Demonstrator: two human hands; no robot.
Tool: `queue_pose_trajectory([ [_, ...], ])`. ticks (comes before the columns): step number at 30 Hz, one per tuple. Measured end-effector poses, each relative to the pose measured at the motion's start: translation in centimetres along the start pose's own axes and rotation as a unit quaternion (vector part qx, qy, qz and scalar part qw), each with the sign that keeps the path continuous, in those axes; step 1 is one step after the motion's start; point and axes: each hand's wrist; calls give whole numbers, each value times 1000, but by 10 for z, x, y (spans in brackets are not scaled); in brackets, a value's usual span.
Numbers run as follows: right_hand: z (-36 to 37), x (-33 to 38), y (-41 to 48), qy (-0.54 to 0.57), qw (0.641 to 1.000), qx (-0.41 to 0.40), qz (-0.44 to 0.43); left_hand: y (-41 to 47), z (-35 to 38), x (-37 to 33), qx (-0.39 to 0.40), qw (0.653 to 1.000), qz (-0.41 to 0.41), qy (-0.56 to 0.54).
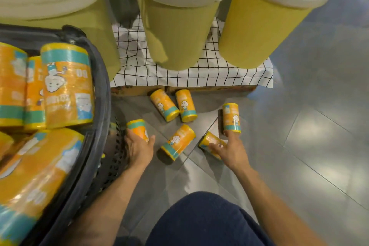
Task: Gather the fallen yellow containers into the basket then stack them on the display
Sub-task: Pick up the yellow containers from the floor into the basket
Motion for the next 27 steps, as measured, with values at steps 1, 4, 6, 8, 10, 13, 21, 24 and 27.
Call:
queue_pose_trajectory([
  [1, 6, -4, 4, -20, 1000, 9, 2, 4, 5, 4, -1, 1000, -2, 16],
  [4, 23, -8, 12, -108, 993, 41, -6, 7, 12, 8, -7, 998, -3, 60],
  [6, 33, -11, 15, -180, 982, 44, -19, 6, 13, 6, -2, 998, -6, 59],
  [8, 38, -11, 16, -219, 975, 26, -24, 4, 10, 2, 9, 999, -12, 39],
  [10, 41, -11, 16, -206, 978, 25, -7, -1, 2, -3, 23, 1000, -11, 13],
  [13, 42, -10, 13, -85, 996, 23, 25, -24, -12, -12, 59, 998, 21, -32],
  [21, -14, 58, -11, 261, 964, -40, -11, -74, -49, -49, 138, 964, 147, -174],
  [24, -57, 93, -17, 308, 947, -73, -49, -89, -73, -75, 150, 945, 195, -217],
  [27, -99, 132, -29, 330, 934, -96, -96, -108, -103, -106, 166, 915, 253, -266],
])
Point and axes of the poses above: each hand's wrist, its own y-axis towards the middle knuckle, its own z-axis out of the palm, x = y × z, and after that the axes turned 7 degrees about -z, right-handed
